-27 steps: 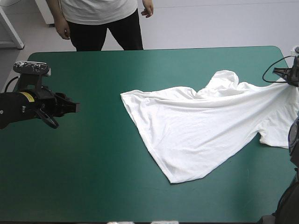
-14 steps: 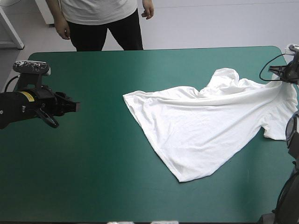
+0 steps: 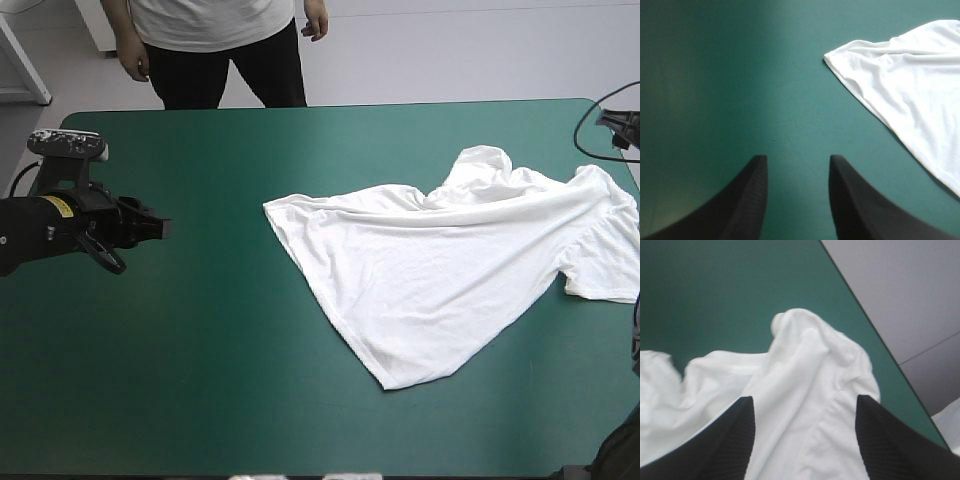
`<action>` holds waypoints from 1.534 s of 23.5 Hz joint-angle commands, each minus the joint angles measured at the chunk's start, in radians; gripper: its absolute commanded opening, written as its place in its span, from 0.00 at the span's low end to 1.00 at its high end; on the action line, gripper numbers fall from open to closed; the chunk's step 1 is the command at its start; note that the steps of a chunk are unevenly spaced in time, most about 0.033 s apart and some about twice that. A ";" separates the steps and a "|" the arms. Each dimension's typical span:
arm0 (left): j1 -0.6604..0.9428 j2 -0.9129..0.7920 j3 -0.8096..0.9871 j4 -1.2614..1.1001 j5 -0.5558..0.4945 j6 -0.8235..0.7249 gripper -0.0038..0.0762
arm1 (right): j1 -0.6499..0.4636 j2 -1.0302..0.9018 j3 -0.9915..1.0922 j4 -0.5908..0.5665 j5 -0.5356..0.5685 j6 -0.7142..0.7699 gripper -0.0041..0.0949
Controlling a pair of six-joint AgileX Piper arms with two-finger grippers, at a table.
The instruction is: Fold the cloth
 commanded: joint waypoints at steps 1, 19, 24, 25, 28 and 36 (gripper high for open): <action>0.000 -0.014 -0.021 -0.004 -0.040 0.014 0.41 | 0.073 -0.167 0.018 0.025 0.033 -0.018 0.60; 0.000 0.166 -0.050 0.018 -0.030 0.161 0.43 | 0.757 -0.845 0.847 -0.094 0.121 0.154 0.55; -0.051 0.403 -0.210 -0.003 -0.013 0.202 0.43 | 0.757 -0.845 0.847 -0.096 0.114 0.132 0.55; -0.066 0.435 -0.244 0.004 -0.013 0.205 0.43 | 0.757 -0.845 0.847 -0.096 0.110 0.132 0.55; -0.112 0.558 -0.337 0.037 -0.006 0.198 0.43 | 0.757 -0.845 0.847 -0.096 0.110 0.141 0.55; -0.142 0.837 -0.605 0.016 0.081 0.183 0.51 | 0.757 -0.845 0.847 -0.090 0.112 0.166 0.55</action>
